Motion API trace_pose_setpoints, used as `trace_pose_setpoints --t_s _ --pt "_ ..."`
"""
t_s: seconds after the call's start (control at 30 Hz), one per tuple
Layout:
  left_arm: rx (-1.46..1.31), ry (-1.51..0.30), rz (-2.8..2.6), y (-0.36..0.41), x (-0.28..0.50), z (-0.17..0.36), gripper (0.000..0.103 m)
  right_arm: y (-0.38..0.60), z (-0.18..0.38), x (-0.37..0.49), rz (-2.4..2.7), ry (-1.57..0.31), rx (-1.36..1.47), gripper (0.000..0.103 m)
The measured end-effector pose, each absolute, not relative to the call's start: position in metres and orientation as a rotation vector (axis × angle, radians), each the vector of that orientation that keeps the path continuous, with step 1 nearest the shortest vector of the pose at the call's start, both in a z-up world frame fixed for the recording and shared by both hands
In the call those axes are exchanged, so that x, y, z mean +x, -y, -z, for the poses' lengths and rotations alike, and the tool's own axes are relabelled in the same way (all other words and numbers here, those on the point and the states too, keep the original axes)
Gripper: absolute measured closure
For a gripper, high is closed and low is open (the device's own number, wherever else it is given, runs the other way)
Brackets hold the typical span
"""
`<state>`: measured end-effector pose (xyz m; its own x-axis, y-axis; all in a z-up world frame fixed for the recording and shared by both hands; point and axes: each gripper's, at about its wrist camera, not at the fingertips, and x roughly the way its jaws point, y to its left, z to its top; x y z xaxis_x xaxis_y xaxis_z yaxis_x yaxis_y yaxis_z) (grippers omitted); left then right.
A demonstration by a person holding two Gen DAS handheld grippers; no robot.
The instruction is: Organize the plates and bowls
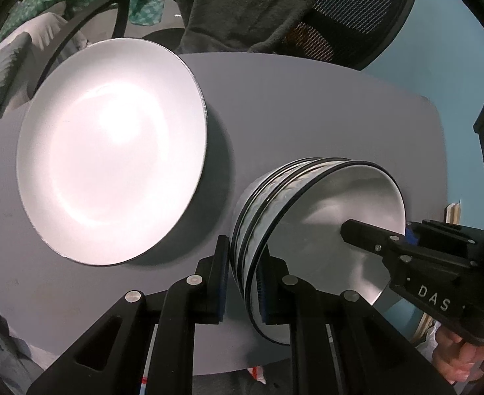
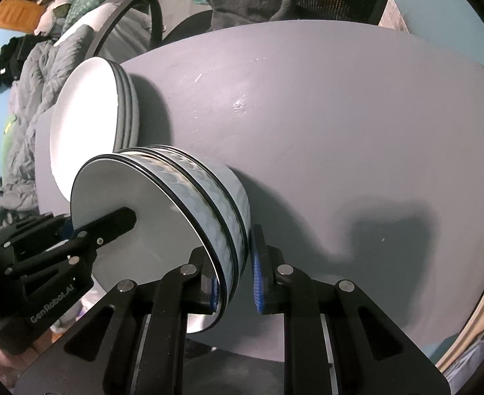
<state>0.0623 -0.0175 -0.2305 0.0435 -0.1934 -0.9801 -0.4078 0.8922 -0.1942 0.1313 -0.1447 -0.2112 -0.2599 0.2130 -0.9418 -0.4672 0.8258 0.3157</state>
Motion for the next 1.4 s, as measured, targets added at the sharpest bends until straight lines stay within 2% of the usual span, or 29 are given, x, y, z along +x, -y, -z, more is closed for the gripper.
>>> trace_pose_setpoints --t_s 0.67,1.03,1.4 --pt "-0.524 -1.418 -0.255 -0.057 0.041 0.168 0.089 0.078 0.162 0.126 -0.734 -1.618 -0.252 0.087" --pt "-0.571 -1.433 -0.340 -0.121 0.034 0.196 0.089 0.003 0.182 0.127 -0.784 -1.633 -0.340 0.087" --pt "-0.605 -1.443 -0.337 -0.147 0.034 0.211 0.089 -0.033 0.191 0.132 -0.765 -1.632 -0.405 0.087"
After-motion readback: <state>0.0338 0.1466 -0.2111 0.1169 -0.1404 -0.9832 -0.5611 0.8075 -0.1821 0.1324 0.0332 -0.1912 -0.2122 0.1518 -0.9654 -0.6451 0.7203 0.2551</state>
